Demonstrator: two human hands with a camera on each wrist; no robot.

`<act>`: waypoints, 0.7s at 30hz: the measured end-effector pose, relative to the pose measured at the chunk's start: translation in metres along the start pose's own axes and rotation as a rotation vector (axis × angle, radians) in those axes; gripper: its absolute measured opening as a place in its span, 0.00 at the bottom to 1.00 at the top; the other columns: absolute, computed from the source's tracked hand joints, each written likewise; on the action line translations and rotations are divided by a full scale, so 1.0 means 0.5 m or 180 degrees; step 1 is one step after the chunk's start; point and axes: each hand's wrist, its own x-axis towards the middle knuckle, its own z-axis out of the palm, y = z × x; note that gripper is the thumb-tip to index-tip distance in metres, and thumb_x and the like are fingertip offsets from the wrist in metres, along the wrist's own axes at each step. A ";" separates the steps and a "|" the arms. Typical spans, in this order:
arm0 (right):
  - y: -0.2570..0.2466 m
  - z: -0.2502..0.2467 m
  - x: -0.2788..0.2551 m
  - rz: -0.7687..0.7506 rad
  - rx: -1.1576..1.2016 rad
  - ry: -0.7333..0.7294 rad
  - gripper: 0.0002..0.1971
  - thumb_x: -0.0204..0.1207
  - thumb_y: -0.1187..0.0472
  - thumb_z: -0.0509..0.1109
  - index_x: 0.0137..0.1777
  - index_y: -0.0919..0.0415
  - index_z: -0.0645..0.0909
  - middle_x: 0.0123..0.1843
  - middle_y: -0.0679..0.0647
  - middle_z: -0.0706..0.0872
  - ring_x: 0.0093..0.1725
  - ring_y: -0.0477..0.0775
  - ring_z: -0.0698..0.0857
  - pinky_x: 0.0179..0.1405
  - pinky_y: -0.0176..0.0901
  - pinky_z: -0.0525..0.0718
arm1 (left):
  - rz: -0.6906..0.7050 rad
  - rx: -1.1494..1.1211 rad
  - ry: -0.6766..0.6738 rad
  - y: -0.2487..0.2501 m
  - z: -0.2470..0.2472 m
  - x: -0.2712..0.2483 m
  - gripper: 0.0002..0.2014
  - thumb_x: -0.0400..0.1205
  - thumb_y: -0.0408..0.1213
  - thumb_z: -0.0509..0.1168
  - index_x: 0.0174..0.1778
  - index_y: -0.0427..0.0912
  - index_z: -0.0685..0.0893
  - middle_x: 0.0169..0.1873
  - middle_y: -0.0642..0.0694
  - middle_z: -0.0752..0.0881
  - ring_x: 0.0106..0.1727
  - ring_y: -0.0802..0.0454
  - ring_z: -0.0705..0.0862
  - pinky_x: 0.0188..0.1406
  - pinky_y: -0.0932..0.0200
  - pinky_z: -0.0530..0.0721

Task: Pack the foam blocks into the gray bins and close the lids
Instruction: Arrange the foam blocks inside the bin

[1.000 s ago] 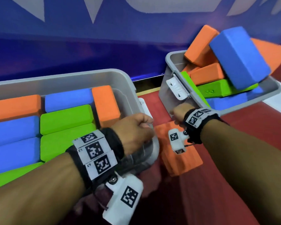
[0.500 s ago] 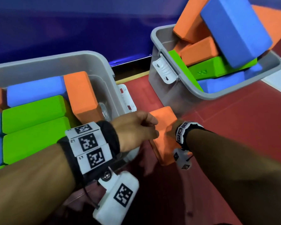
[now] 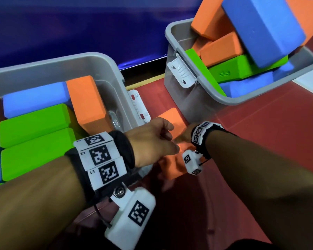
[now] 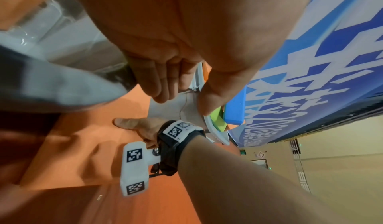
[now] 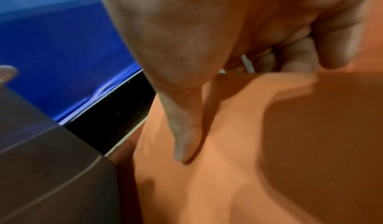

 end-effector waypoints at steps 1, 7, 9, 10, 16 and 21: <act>-0.004 0.002 0.005 0.0232 0.0141 -0.0056 0.28 0.77 0.50 0.73 0.75 0.54 0.70 0.68 0.57 0.77 0.65 0.55 0.78 0.51 0.38 0.74 | 0.0015 -0.0042 0.0030 -0.002 0.002 -0.001 0.25 0.65 0.42 0.76 0.56 0.55 0.75 0.53 0.51 0.83 0.57 0.51 0.85 0.64 0.50 0.83; -0.063 0.045 0.031 0.0564 0.1109 -0.0233 0.18 0.80 0.56 0.69 0.34 0.65 0.71 0.32 0.58 0.76 0.28 0.53 0.75 0.14 0.33 0.73 | 0.0330 -0.0323 0.0147 -0.018 0.011 -0.030 0.20 0.70 0.33 0.75 0.52 0.53 0.77 0.46 0.51 0.82 0.49 0.56 0.82 0.63 0.54 0.81; -0.085 0.040 0.021 0.0526 0.1056 0.0213 0.20 0.72 0.50 0.75 0.34 0.64 0.71 0.31 0.56 0.76 0.25 0.50 0.74 0.17 0.35 0.70 | 0.0343 -0.0316 0.0117 -0.025 0.005 -0.042 0.21 0.63 0.42 0.74 0.52 0.56 0.79 0.49 0.49 0.86 0.52 0.53 0.85 0.65 0.51 0.83; -0.093 0.029 0.015 0.0488 0.1075 0.0532 0.22 0.64 0.48 0.78 0.37 0.64 0.72 0.33 0.55 0.78 0.26 0.50 0.75 0.19 0.35 0.71 | 0.0351 -0.0320 0.0095 -0.029 0.002 -0.046 0.23 0.60 0.47 0.73 0.52 0.59 0.80 0.49 0.51 0.87 0.53 0.54 0.86 0.64 0.50 0.83; -0.160 -0.094 -0.091 0.0407 0.1644 0.1956 0.51 0.58 0.44 0.81 0.74 0.66 0.60 0.61 0.61 0.79 0.59 0.65 0.83 0.46 0.47 0.79 | 0.0475 -0.0663 0.0250 -0.052 -0.027 -0.081 0.20 0.69 0.32 0.73 0.53 0.53 0.79 0.55 0.48 0.87 0.62 0.49 0.85 0.61 0.52 0.83; -0.222 -0.193 -0.248 0.0070 0.1146 0.2990 0.48 0.58 0.41 0.79 0.73 0.60 0.60 0.69 0.61 0.77 0.63 0.66 0.81 0.56 0.49 0.77 | 0.0587 -0.0775 0.0815 -0.041 -0.094 -0.133 0.36 0.66 0.42 0.77 0.70 0.59 0.71 0.57 0.55 0.81 0.62 0.60 0.82 0.53 0.57 0.85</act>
